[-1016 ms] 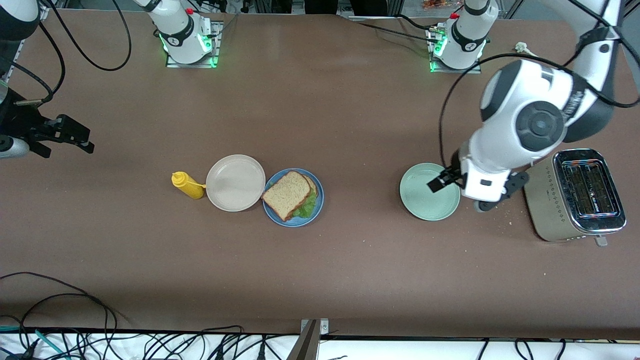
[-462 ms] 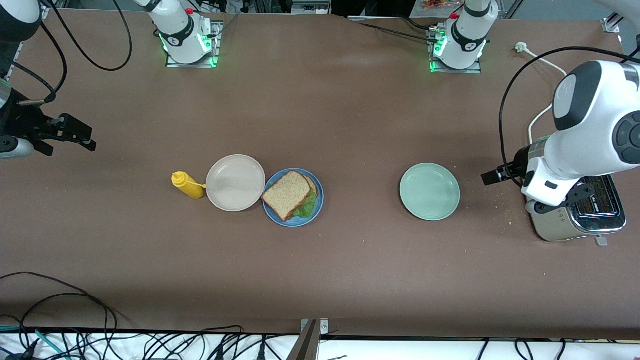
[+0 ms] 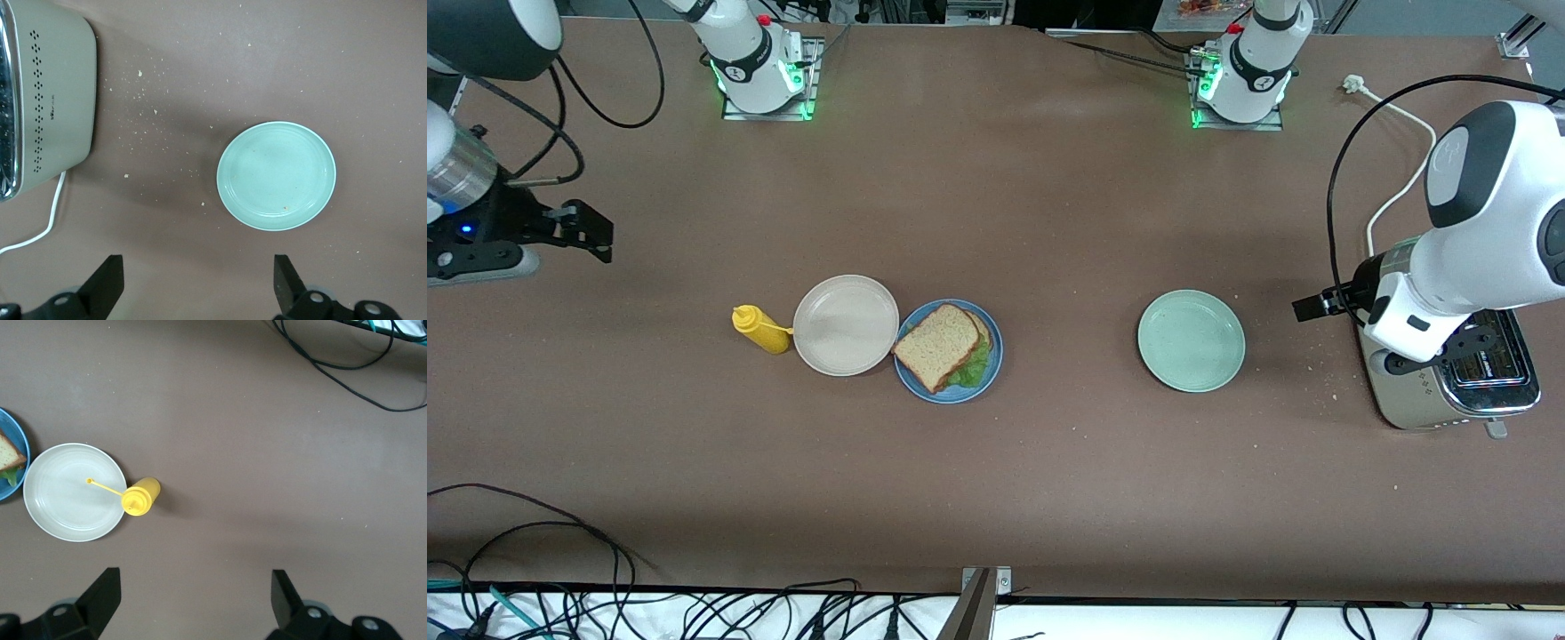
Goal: Make sandwich in blue plate with both arms
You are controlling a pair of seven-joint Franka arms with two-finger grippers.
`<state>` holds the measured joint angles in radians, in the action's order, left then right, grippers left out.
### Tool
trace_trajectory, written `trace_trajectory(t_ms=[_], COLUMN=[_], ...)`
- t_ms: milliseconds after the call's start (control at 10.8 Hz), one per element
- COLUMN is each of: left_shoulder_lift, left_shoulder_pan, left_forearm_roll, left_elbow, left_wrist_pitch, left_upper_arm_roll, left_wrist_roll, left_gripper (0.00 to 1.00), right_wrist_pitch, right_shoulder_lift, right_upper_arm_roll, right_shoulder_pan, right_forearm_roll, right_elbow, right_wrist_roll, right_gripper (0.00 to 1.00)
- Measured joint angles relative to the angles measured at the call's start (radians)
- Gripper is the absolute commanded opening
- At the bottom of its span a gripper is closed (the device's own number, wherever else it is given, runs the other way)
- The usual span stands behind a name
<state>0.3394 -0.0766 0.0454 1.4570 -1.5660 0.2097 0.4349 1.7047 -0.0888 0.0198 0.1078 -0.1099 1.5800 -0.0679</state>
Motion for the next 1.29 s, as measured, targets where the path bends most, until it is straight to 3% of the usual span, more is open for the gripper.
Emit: trace_trajectory(t_ms=[185,462,832,1294], left_shoulder_lift=[-0.021,-0.090,-0.222,-0.272], left_shoulder_pan=[0.011,0.089,0.096,0.096], left_forearm_roll=[-0.002,-0.066,-0.068,-0.068], left_elbow=[0.001,0.056,0.224,0.240], left_wrist_pitch=[0.001,0.006,-0.092,-0.103], left_upper_arm_roll=[-0.027,-0.167,-0.181,-0.186], left_wrist_roll=[-0.061,-0.167,-0.186,-0.186], left_gripper=[0.95,0.96,1.00,1.00], right_wrist_pitch=[-0.003,-0.003,-0.003,-0.003], right_shoulder_lift=[-0.001,-0.001,0.000,0.000], right_upper_arm_roll=[0.004,0.090,0.107,0.106], right_shoulder_pan=[0.004,-0.003,-0.002,-0.002], right_forearm_roll=[0.019,0.192,0.220,0.218], right_elbow=[0.000,0.000,0.000,0.000], right_wrist_roll=[0.050,0.057,0.054,0.054], right_gripper=[1.00,1.00,1.00,1.00])
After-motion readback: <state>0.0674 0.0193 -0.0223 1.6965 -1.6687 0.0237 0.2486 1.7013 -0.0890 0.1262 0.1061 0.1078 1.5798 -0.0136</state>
